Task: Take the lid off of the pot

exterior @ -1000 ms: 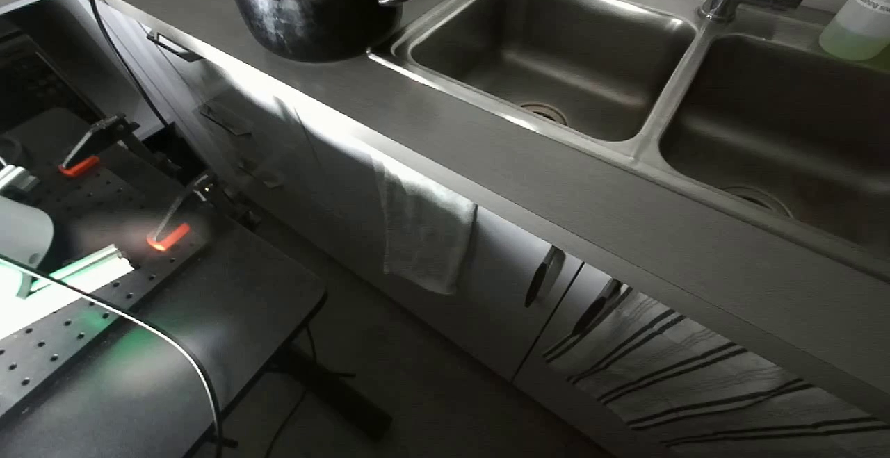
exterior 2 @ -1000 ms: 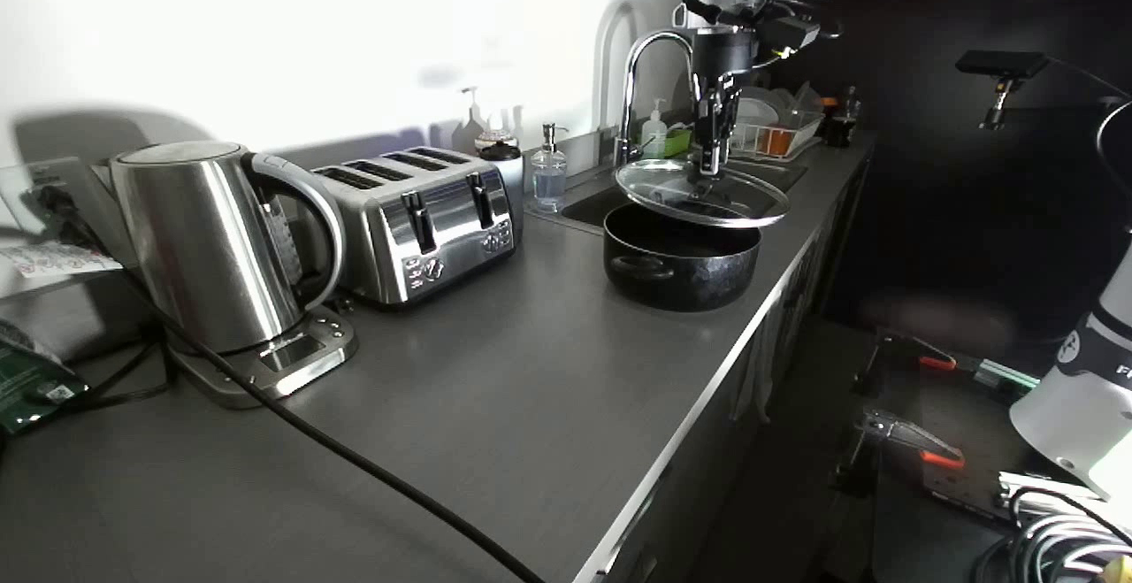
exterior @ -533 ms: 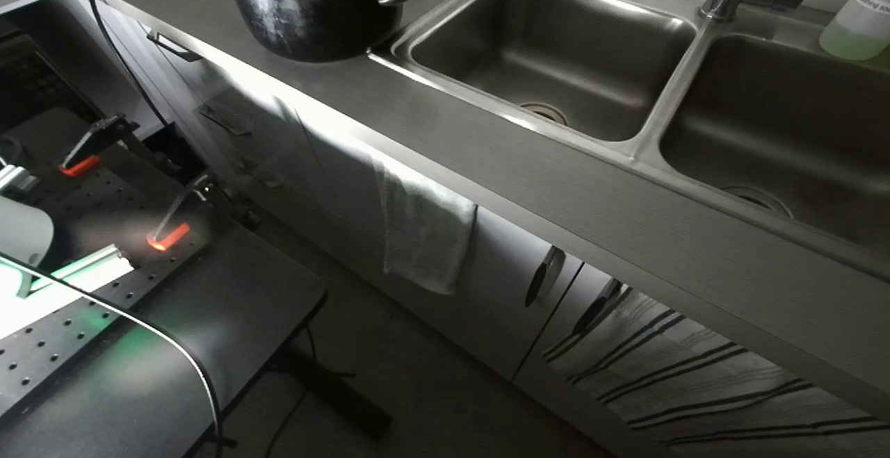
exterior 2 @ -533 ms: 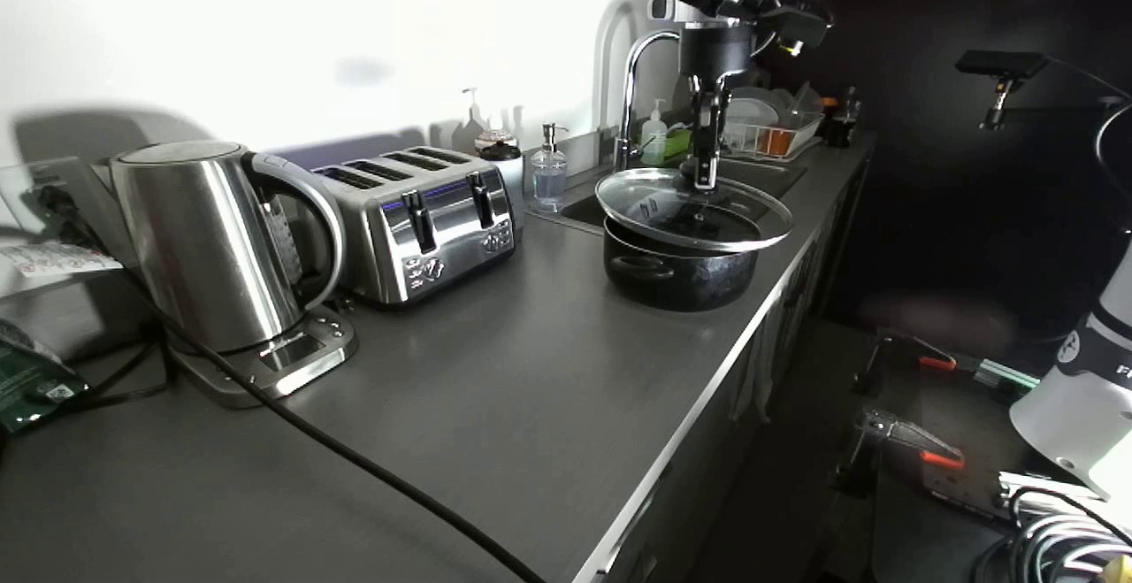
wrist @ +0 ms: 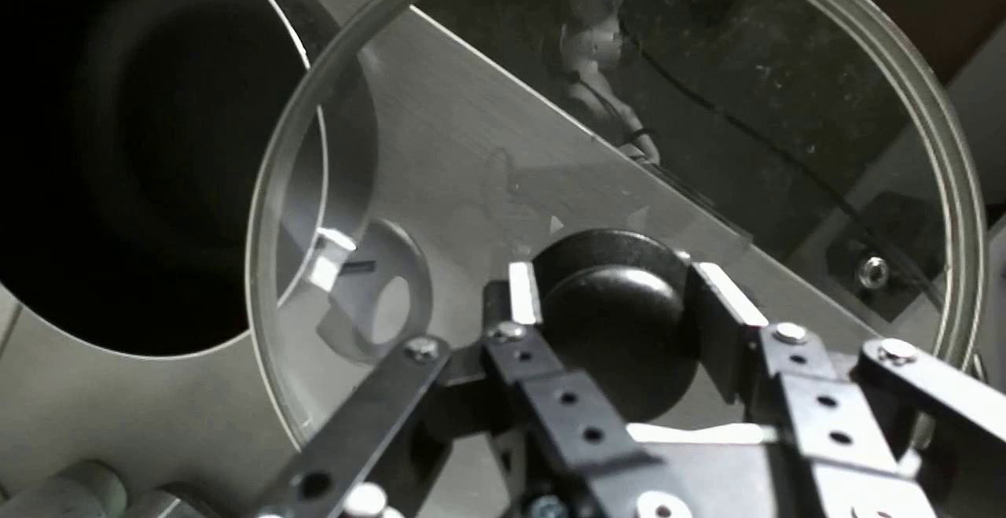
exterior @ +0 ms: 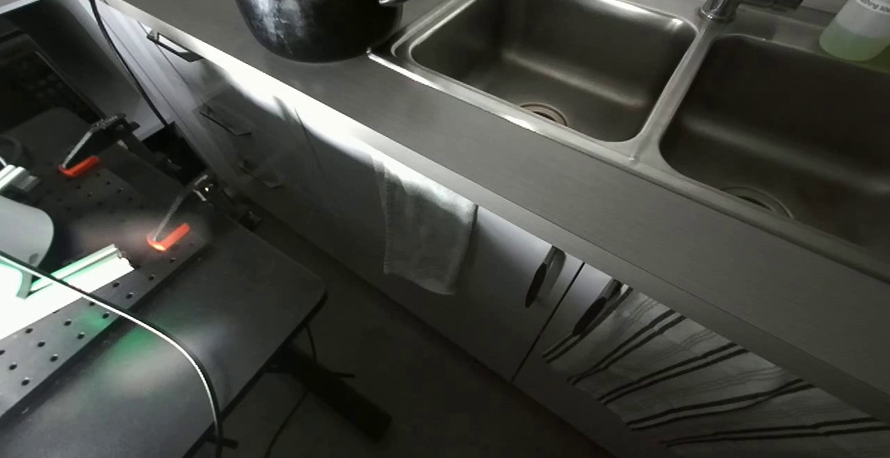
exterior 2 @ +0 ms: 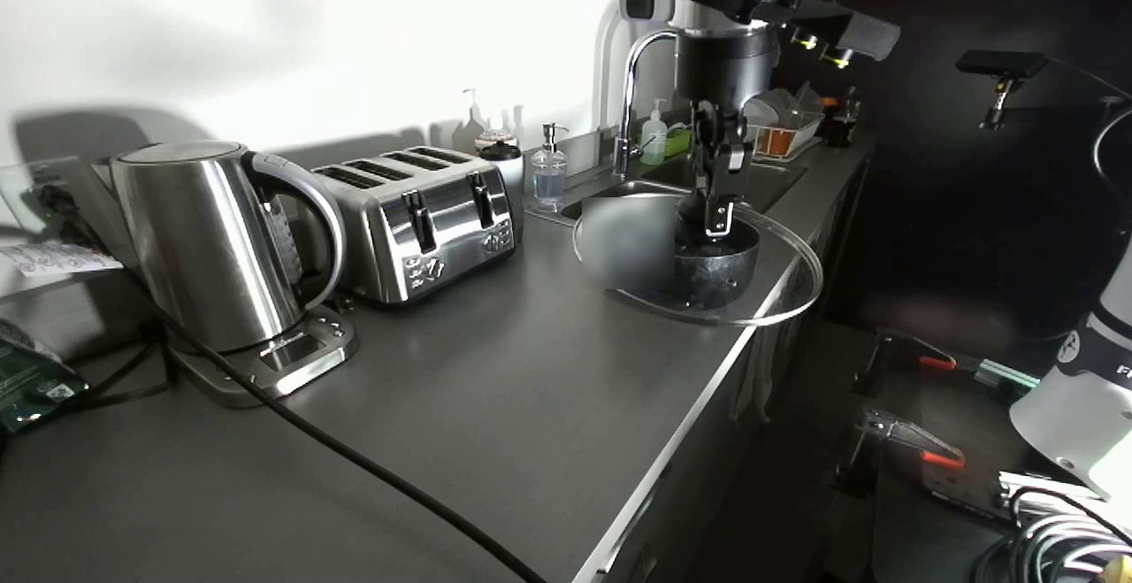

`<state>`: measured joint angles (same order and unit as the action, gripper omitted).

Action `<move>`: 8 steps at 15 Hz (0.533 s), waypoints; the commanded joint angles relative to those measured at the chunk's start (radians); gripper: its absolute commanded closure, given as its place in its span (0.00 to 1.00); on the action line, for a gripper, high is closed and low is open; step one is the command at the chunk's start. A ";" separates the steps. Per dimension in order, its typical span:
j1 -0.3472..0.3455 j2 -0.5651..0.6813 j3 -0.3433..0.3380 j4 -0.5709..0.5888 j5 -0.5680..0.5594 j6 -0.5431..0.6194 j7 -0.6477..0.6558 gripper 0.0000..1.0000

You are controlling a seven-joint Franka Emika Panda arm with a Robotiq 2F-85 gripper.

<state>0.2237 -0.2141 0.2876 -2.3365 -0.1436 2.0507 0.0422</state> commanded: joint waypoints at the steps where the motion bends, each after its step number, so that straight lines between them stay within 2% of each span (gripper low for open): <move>1: 0.044 0.037 0.053 0.055 -0.050 -0.042 0.048 0.76; 5: 0.071 0.114 0.094 0.119 -0.097 -0.055 0.092 0.76; 8: 0.084 0.200 0.098 0.185 -0.116 -0.067 0.105 0.76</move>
<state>0.2952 -0.1020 0.3826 -2.2520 -0.2151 2.0300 0.1133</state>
